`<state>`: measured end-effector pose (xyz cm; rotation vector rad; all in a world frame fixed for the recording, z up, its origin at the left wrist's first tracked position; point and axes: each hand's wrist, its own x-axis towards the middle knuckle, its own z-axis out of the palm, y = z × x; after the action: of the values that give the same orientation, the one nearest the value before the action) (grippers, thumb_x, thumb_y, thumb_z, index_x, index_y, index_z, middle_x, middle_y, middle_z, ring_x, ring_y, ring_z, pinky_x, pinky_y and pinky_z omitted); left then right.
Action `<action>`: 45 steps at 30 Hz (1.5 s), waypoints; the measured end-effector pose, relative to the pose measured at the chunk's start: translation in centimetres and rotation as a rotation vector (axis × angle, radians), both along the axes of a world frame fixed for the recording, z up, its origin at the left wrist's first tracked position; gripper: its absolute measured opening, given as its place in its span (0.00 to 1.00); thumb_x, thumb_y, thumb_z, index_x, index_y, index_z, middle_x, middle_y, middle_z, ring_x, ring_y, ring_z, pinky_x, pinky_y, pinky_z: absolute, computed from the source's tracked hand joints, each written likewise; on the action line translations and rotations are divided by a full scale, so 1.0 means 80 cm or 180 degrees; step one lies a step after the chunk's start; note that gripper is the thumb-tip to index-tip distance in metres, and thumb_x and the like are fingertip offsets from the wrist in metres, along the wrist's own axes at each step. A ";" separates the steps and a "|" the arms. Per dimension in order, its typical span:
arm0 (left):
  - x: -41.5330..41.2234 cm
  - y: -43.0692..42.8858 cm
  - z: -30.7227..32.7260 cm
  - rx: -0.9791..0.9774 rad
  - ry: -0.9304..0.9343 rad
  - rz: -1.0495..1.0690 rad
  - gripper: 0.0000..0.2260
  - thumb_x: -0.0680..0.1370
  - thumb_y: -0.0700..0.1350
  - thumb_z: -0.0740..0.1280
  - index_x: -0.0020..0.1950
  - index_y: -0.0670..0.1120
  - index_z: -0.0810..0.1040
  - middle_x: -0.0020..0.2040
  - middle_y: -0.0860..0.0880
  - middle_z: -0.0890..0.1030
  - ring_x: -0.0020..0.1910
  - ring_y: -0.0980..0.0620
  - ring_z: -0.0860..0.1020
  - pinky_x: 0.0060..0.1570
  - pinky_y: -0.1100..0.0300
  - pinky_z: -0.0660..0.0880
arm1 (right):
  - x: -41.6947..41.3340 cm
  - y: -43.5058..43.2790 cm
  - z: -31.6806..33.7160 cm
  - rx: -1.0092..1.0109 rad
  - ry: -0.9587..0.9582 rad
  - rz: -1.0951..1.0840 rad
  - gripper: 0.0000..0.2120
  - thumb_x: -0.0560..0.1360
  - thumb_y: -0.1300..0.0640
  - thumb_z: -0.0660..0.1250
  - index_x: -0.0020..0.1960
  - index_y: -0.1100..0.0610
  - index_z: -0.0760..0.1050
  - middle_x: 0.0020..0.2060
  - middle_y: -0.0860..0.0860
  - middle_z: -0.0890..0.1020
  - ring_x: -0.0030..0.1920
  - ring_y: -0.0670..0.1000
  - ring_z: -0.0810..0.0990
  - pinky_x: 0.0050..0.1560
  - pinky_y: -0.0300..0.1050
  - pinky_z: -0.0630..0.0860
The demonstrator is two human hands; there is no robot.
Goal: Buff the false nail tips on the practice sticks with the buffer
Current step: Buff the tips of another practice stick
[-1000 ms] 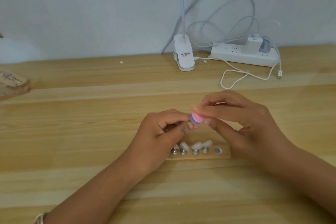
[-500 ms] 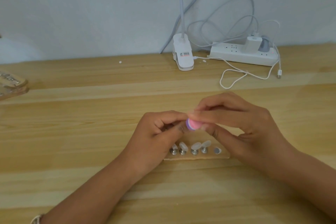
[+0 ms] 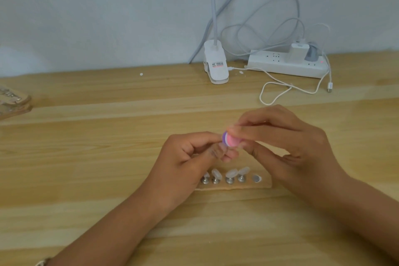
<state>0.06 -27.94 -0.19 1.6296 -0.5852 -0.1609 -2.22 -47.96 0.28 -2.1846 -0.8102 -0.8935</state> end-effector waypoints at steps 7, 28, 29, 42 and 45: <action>-0.001 -0.002 0.003 -0.0023 0.0109 0.0022 0.08 0.78 0.41 0.66 0.50 0.41 0.84 0.42 0.48 0.86 0.41 0.54 0.84 0.37 0.70 0.75 | 0.000 0.002 0.000 -0.0081 -0.0057 -0.0012 0.10 0.73 0.66 0.74 0.53 0.59 0.84 0.49 0.53 0.83 0.47 0.53 0.82 0.52 0.42 0.76; -0.002 -0.002 0.004 -0.0064 0.0316 -0.0092 0.08 0.77 0.40 0.66 0.50 0.40 0.84 0.42 0.45 0.86 0.41 0.50 0.84 0.43 0.64 0.79 | -0.003 0.001 0.002 -0.0126 -0.0045 -0.0027 0.11 0.72 0.69 0.74 0.51 0.60 0.85 0.48 0.54 0.83 0.47 0.53 0.82 0.48 0.46 0.77; -0.002 -0.002 0.005 -0.0048 0.0277 -0.0111 0.09 0.76 0.41 0.66 0.49 0.40 0.84 0.42 0.45 0.86 0.40 0.51 0.84 0.41 0.65 0.78 | -0.004 0.004 0.002 -0.0182 -0.0079 0.0026 0.11 0.72 0.70 0.73 0.51 0.60 0.85 0.48 0.54 0.83 0.47 0.54 0.82 0.48 0.46 0.77; -0.002 -0.003 0.000 -0.0066 0.0442 -0.0181 0.08 0.79 0.35 0.64 0.48 0.38 0.84 0.41 0.44 0.86 0.39 0.53 0.84 0.36 0.68 0.75 | 0.002 -0.009 -0.003 -0.0227 -0.0114 -0.0246 0.09 0.71 0.70 0.74 0.49 0.62 0.86 0.46 0.56 0.83 0.45 0.56 0.82 0.48 0.49 0.77; -0.002 -0.002 0.001 -0.0160 0.0444 -0.0233 0.08 0.78 0.36 0.64 0.48 0.37 0.83 0.41 0.42 0.85 0.38 0.53 0.83 0.36 0.67 0.75 | 0.002 -0.005 -0.001 -0.0254 -0.0130 -0.0269 0.09 0.72 0.69 0.74 0.50 0.61 0.86 0.47 0.55 0.83 0.46 0.54 0.81 0.51 0.45 0.76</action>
<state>-0.11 -28.08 -0.11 1.5356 -0.5379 -0.3088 -2.09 -48.33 0.18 -2.2915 -0.7903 -0.9655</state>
